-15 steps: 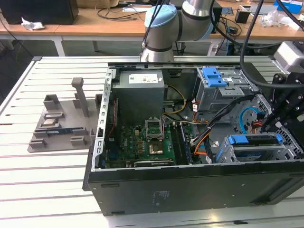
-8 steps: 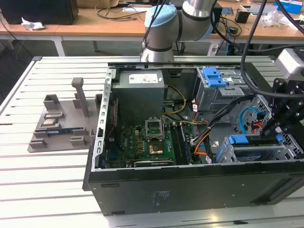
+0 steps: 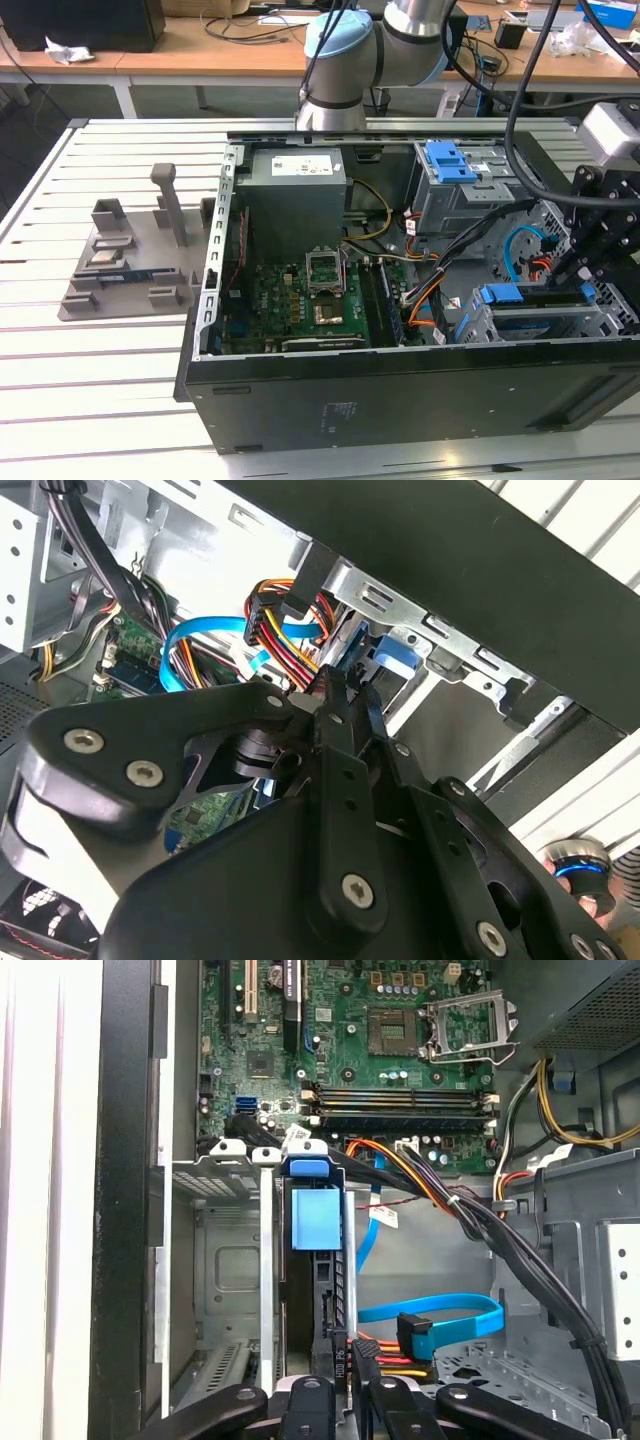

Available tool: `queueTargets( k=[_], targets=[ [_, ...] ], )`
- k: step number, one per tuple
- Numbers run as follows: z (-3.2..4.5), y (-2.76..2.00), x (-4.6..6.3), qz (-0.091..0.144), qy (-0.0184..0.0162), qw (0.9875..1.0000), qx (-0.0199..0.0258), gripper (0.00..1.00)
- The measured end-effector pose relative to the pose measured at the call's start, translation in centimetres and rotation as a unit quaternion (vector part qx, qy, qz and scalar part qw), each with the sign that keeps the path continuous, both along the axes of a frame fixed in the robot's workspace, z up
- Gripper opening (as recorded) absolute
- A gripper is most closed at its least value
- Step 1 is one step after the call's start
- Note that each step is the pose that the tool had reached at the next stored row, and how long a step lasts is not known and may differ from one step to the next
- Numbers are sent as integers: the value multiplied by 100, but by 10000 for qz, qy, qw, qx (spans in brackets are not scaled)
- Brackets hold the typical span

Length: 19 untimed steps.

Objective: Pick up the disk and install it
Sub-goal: 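Insert the first disk wire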

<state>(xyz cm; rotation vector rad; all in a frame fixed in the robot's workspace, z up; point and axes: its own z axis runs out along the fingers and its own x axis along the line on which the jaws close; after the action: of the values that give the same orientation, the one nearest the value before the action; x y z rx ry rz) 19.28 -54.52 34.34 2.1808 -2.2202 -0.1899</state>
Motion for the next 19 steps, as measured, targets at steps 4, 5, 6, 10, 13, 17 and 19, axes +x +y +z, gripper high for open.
queueTargets(
  k=[4, 5, 6, 10, 13, 17, 19],
  targets=[
    [1, 0, 0, 0, 0, 10000, 2, 16],
    [0, 0, 0, 0, 0, 10000, 3, 16],
    [1, 0, 0, 0, 0, 10000, 3, 16],
    [0, -11, -2, 0, 0, 10000, 5, 16],
    [24, -11, -2, 0, -1, 10000, 5, 16],
    [25, -44, -2, 0, -1, 10000, 4, 16],
    [23, -45, -2, 0, -1, 10000, 5, 16]
  ],
)
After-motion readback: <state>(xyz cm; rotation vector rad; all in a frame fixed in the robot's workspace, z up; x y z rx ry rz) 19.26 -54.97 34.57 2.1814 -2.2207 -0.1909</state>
